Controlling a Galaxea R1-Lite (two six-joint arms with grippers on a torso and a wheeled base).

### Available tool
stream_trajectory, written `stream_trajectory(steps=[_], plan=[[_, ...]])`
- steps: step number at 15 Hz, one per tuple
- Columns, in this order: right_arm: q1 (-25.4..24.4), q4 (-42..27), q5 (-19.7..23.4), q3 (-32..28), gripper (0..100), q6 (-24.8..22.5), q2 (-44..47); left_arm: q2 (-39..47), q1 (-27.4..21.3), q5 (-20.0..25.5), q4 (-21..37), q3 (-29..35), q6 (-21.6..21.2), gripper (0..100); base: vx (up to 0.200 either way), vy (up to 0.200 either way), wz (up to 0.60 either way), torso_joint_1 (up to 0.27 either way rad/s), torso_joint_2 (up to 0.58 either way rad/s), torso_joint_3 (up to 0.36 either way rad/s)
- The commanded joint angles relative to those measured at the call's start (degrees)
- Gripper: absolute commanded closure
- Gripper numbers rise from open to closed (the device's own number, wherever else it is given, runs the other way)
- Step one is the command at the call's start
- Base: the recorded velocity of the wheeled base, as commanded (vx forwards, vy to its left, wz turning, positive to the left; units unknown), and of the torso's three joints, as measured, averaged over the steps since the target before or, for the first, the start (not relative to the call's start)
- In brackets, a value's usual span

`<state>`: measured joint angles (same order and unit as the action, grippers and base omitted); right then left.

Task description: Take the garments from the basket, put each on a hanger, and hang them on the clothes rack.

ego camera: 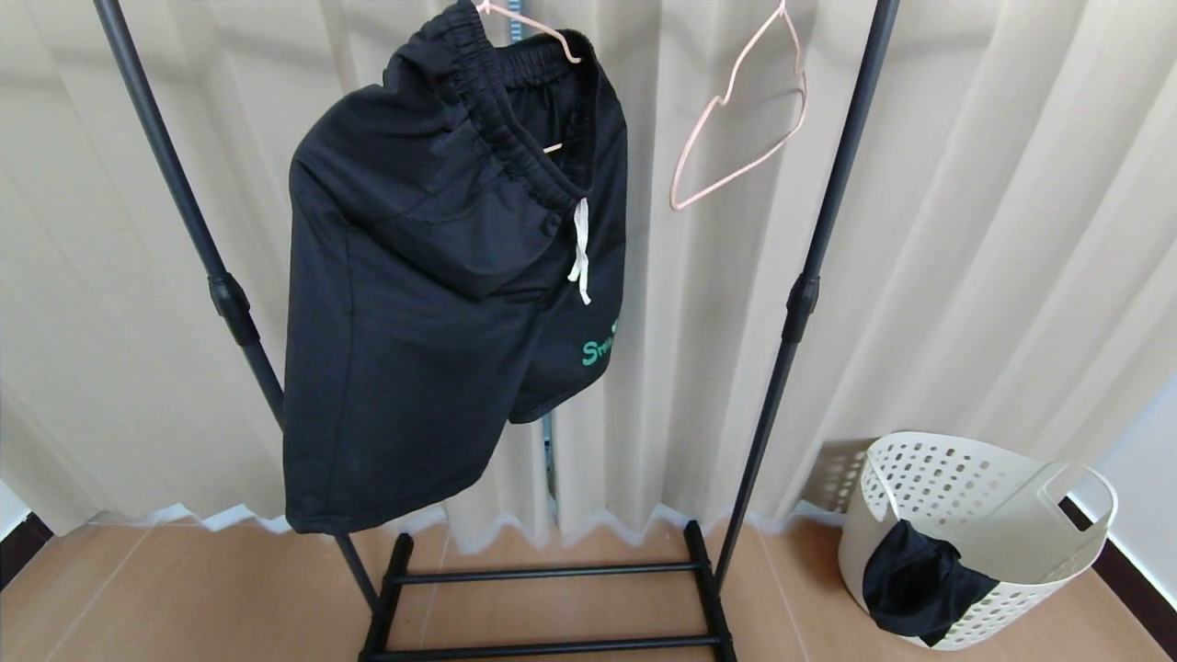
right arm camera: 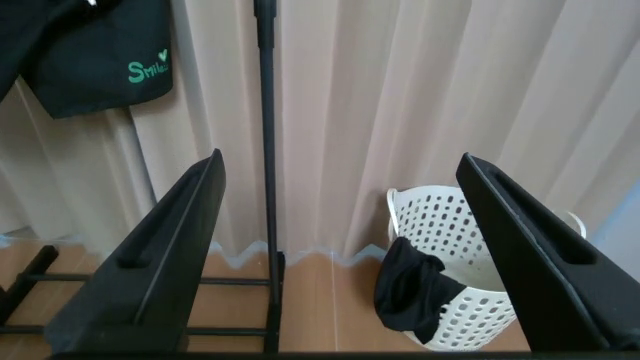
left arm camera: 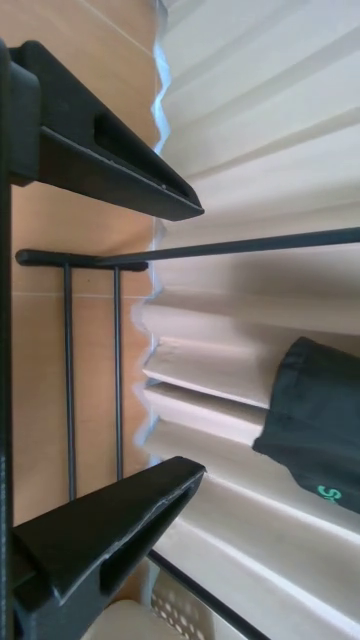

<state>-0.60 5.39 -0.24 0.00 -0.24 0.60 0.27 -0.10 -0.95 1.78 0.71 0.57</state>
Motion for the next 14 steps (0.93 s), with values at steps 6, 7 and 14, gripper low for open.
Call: stream_trajectory(steps=[6,7,14], plan=[[-0.02,0.06,-0.02,0.0,0,-0.02,0.11,0.08,0.01,-0.1,-0.02,0.0,0.13,0,0.0,0.0,0.0,-0.028,0.42,0.382],[-0.02,0.06,-0.02,0.0,0,-0.02,0.11,0.08,0.01,-0.02,-0.02,0.0,0.04,0,0.0,0.0,0.0,0.0,0.0,0.0],[-0.02,0.06,-0.02,0.0,0,0.24,0.11,0.08,0.01,-0.02,-0.02,0.0,0.04,0,0.0,-0.029,-0.43,-0.002,0.06,0.066]])
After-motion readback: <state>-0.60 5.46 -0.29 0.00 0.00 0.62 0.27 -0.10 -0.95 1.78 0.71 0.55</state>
